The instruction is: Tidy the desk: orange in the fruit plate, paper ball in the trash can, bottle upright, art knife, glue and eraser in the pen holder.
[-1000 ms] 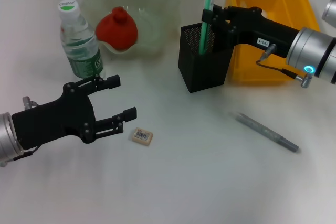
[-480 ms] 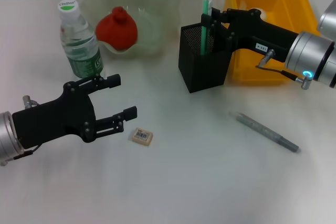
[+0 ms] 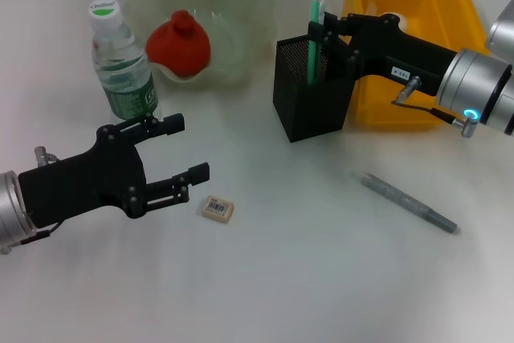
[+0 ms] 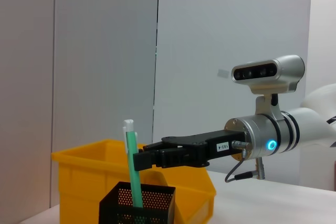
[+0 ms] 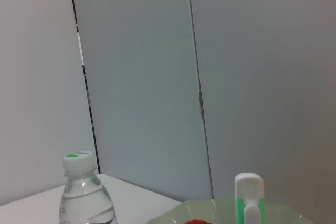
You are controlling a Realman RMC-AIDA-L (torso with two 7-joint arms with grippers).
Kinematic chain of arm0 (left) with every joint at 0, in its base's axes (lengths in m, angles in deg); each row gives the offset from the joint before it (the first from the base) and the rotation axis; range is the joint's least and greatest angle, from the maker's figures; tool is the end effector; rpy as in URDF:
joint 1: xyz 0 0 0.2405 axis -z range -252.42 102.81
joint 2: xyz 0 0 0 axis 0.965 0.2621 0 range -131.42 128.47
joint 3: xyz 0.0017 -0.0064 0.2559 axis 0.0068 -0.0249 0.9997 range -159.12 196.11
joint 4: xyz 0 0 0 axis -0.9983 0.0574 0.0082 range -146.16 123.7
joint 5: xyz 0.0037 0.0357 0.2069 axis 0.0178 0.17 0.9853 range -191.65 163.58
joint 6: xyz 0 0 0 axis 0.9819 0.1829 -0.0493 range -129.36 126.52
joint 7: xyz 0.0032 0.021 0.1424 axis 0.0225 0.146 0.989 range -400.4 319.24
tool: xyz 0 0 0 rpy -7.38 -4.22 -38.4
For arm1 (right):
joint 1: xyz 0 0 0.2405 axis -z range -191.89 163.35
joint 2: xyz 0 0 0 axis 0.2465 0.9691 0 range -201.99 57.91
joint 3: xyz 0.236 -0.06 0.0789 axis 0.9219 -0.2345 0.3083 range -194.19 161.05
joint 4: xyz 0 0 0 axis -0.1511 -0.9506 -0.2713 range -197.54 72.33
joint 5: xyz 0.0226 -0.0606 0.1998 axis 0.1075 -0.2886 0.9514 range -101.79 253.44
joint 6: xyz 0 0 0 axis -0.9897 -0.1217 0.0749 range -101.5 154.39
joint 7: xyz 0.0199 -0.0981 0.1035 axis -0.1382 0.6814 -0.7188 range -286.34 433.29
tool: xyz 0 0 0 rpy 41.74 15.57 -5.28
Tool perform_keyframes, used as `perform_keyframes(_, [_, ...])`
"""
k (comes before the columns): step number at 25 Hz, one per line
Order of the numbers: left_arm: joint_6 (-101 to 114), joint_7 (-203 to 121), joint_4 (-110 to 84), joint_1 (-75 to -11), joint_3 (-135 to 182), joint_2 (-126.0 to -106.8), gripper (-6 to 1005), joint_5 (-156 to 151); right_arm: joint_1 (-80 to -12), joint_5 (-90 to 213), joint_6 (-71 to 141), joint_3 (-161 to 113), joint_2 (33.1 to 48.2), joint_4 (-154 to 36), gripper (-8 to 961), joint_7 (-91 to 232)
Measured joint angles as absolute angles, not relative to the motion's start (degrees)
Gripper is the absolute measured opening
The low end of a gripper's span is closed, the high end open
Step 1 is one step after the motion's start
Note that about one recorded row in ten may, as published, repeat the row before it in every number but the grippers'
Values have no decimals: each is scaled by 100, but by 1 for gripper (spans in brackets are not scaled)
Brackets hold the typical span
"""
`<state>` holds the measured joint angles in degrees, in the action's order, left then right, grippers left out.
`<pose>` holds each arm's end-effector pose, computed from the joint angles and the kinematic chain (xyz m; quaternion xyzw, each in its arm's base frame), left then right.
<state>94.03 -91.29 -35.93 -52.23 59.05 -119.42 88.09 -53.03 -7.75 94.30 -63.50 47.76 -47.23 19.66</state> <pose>-0.2886 0.2737 -0.0126 -0.9194 -0.1075 -0.3335 0.1786 0.2325 0.3818 -0.0454 -0.8842 0.1849 0.3223 0.2831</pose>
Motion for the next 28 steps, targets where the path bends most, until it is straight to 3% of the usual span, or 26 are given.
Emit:
perform_keyframes(13, [9431, -9110, -3593, -5222, 5901, -11942, 781, 8810, -5297, -778, 9553, -6350, 4775, -4731, 268, 2039])
perform_keyframes(21, [9438, -9104, -3593, -5221, 5901, -11942, 781, 8809, -5305, -779, 9572, -6336, 4775, -4768, 505, 2039])
perform_keyframes(28, [9451, -9103, -3593, -5235, 5901, -11942, 781, 8809, -5284, -763, 9664, -6291, 4775, -4767, 638, 2039])
